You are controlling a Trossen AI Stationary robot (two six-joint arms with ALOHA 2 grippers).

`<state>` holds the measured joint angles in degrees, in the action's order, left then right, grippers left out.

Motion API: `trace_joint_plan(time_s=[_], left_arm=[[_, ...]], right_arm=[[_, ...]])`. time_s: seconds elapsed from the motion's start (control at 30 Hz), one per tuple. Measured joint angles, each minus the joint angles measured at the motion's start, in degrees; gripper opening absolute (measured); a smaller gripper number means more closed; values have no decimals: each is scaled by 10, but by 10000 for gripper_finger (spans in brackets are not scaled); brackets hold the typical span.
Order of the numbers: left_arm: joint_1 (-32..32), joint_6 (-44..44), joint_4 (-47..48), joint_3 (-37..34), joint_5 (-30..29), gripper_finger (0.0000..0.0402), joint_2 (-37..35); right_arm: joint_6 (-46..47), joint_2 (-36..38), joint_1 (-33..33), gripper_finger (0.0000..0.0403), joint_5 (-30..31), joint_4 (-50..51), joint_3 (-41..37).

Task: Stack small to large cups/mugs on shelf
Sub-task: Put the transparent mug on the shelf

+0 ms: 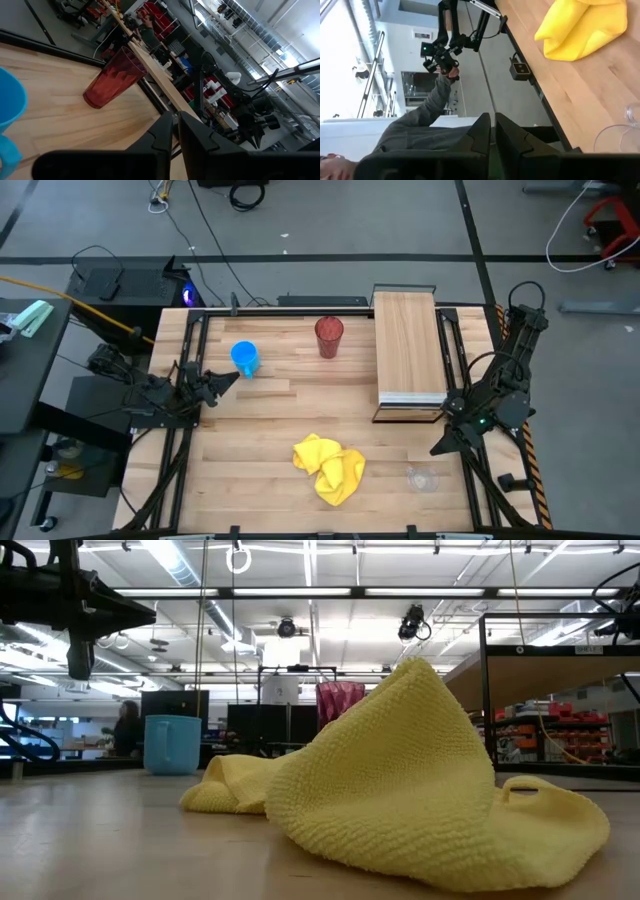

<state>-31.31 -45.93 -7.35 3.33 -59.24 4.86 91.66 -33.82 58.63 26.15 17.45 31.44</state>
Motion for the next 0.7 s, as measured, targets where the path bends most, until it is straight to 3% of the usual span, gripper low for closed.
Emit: trace_joint_plan(time_s=[0.4,0.7], left_arm=[[0,0,0,0,0,34,0],[0,0,1,0,0,39,0]], right_arm=[[36,-2,1,31,-22,-44,0],[98,-38,1,31,-51,6,1]])
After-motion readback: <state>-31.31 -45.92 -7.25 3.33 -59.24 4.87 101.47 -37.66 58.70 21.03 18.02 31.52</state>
